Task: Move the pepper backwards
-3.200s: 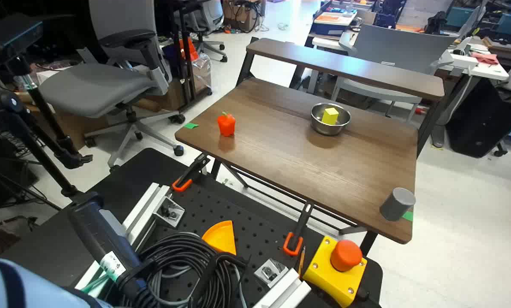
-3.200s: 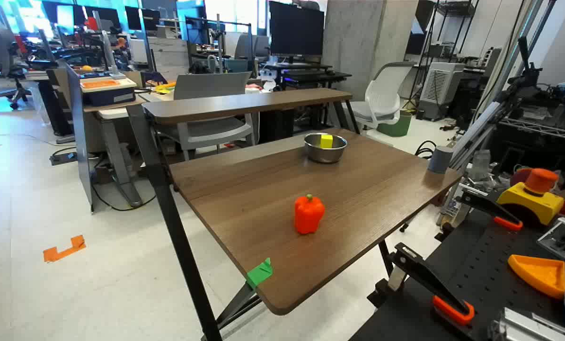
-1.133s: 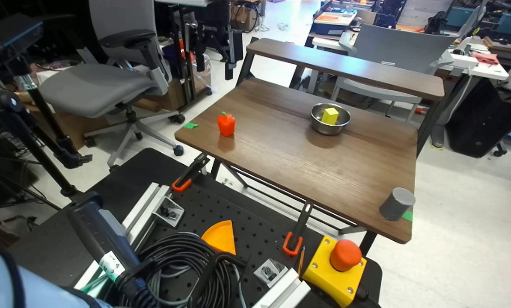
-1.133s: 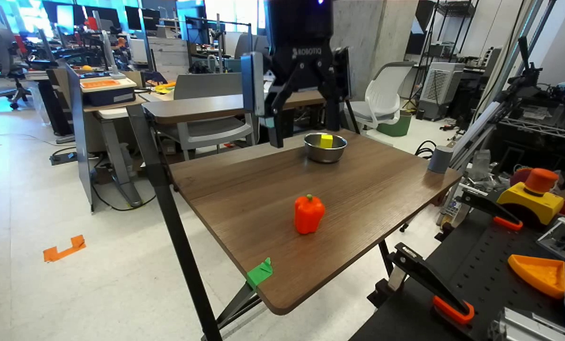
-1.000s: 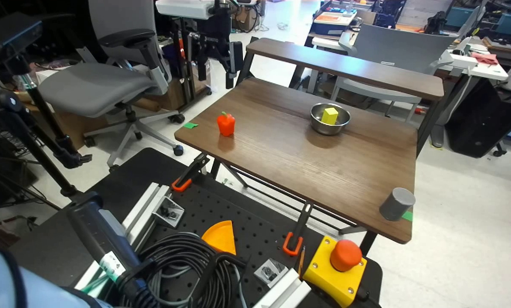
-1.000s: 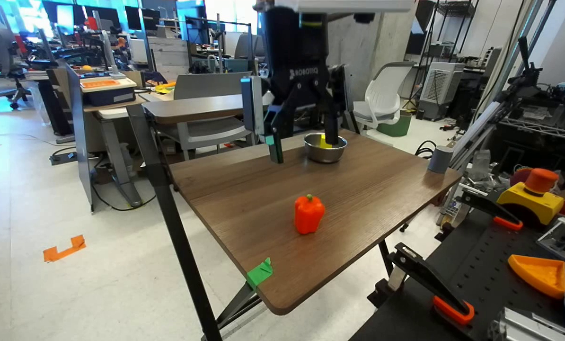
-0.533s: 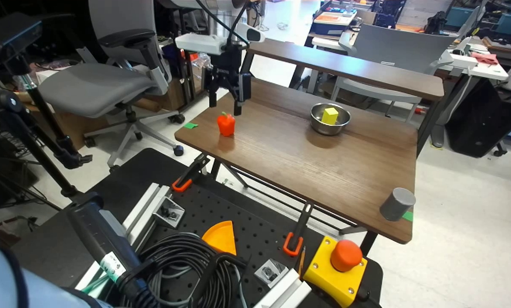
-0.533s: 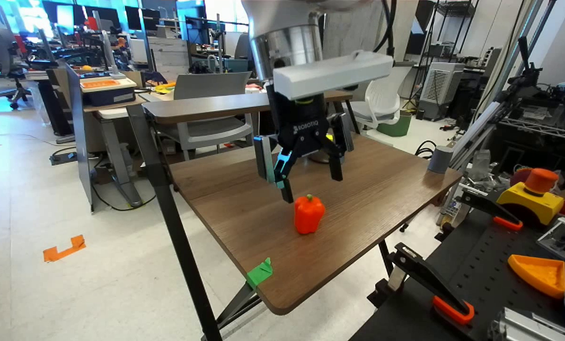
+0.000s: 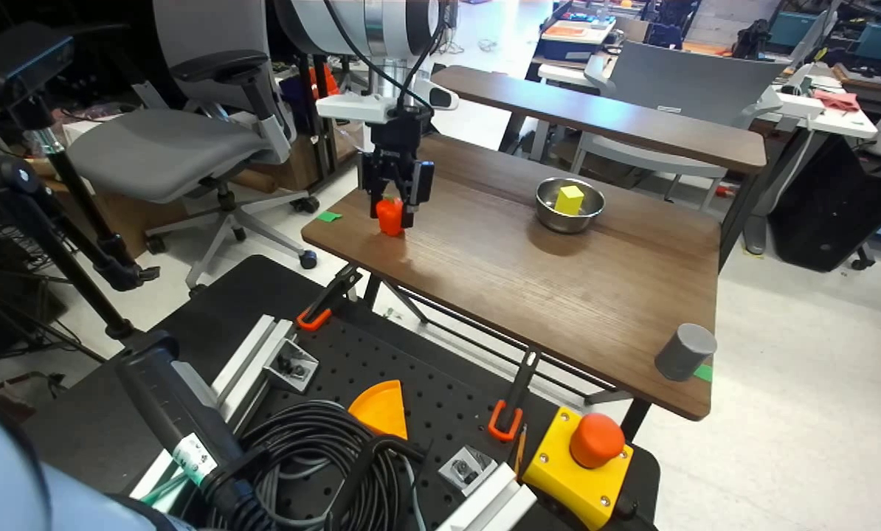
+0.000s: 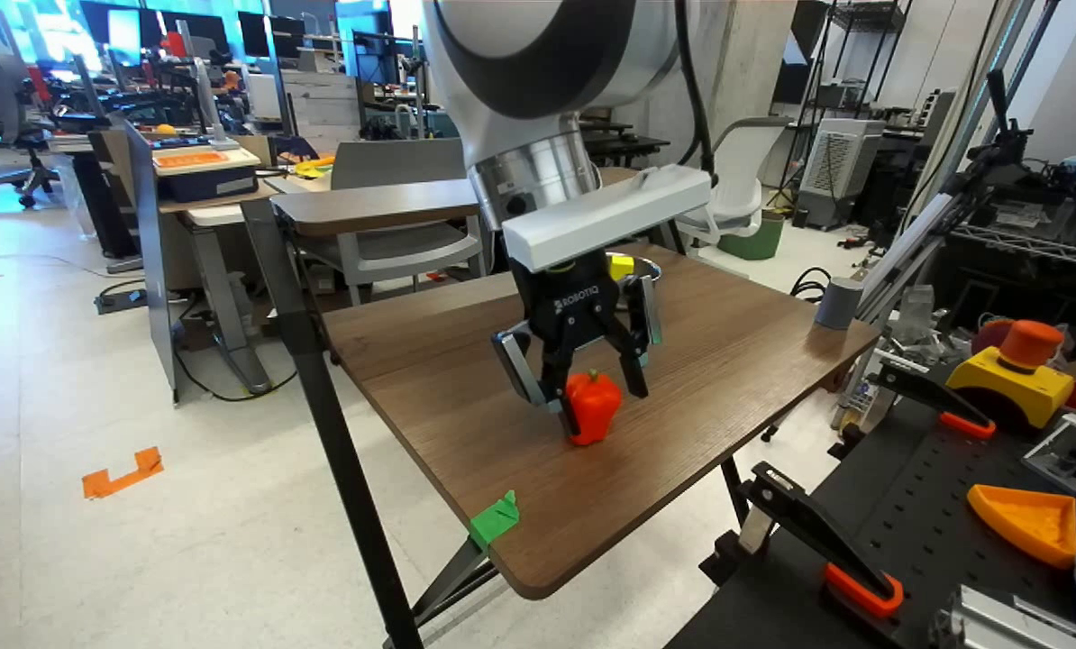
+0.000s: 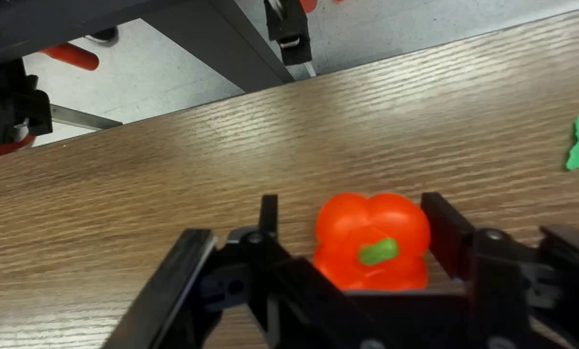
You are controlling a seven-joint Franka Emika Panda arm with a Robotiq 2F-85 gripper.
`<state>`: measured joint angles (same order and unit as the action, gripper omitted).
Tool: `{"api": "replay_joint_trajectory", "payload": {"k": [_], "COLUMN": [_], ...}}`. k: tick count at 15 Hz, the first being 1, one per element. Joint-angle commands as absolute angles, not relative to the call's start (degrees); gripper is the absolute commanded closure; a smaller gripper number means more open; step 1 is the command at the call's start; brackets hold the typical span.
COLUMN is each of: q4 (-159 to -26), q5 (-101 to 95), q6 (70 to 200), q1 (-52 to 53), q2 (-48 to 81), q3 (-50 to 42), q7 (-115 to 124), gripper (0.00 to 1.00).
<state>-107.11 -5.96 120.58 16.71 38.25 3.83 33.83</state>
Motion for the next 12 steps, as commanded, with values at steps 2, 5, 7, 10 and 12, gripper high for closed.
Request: {"api": "replay_joint_trajectory", "payload": {"k": [2, 5, 7, 10, 12], "q4": [-101.8, -100.1, -98.2, -91.7, -85.5], "q5": [-5.0, -4.3, -3.0, -1.4, 0.3], "q6": [116.8, 116.1, 114.2, 110.8, 107.8], "q1": [18.7, 18.4, 17.2, 15.7, 14.2], "q2": [41.2, 40.8, 40.3, 41.8, 44.2], "q3": [3.0, 2.9, 3.4, 2.9, 2.1], "q7": [34.3, 33.9, 32.2, 31.1, 31.1], "gripper": [0.65, 0.78, 0.78, 0.78, 0.78]}}
